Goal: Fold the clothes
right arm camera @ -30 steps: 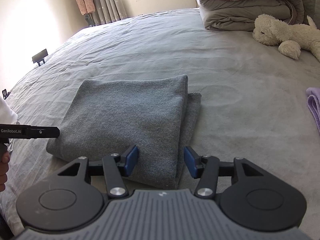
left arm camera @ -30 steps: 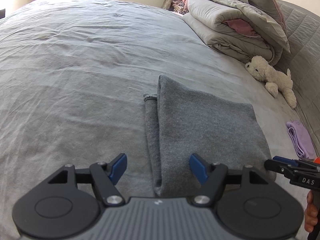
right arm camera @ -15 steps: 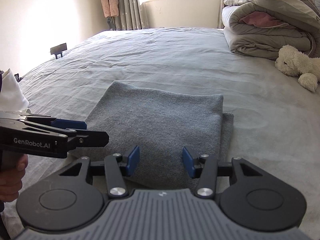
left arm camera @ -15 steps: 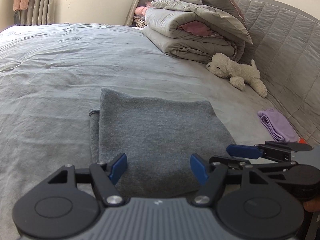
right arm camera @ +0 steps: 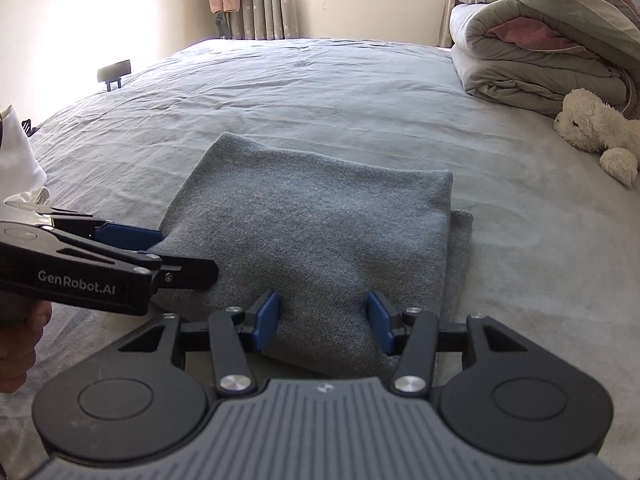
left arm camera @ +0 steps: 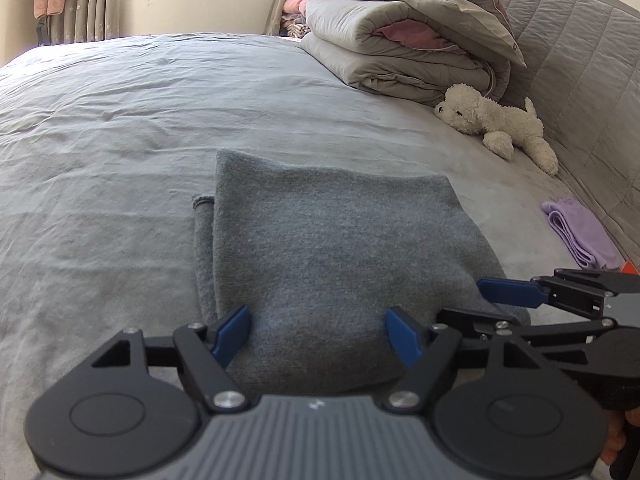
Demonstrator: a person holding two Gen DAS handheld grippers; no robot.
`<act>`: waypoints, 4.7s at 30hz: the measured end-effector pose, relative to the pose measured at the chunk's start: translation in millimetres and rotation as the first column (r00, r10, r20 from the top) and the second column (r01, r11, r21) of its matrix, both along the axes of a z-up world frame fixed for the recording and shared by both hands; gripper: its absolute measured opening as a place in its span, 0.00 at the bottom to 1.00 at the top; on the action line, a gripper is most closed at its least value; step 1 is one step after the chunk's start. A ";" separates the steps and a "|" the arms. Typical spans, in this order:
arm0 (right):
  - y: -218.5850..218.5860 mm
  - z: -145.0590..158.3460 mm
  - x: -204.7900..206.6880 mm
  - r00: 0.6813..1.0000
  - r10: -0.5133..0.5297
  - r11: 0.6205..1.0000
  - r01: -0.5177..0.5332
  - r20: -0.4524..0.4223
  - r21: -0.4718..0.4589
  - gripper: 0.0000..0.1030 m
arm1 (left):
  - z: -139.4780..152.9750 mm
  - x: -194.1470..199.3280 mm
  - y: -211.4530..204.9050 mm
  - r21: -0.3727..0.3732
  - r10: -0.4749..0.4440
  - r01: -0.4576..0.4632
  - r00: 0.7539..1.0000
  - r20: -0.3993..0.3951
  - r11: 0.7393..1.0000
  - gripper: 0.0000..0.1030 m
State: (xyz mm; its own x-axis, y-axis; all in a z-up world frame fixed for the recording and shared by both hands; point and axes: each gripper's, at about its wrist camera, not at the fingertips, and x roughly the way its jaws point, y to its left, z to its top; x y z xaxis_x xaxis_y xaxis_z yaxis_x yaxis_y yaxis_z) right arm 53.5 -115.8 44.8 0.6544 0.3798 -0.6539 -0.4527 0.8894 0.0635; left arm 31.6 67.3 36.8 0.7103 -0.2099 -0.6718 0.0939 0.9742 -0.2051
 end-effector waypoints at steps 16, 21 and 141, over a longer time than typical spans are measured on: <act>-20.5 7.6 7.3 0.993 -0.120 0.989 0.121 -0.017 0.089 0.53 | -1.4 3.3 -3.1 0.010 -0.004 0.003 1.000 0.013 1.000 0.78; -20.0 -0.7 11.5 0.990 -0.129 0.988 0.133 -0.053 0.080 0.58 | -4.3 4.1 -3.4 0.017 -0.002 0.002 1.000 0.001 1.000 0.79; -46.0 18.3 52.9 0.974 -0.225 0.941 0.213 0.017 0.262 0.19 | 10.3 57.8 64.9 -0.316 0.124 -0.123 0.992 -0.017 0.941 0.18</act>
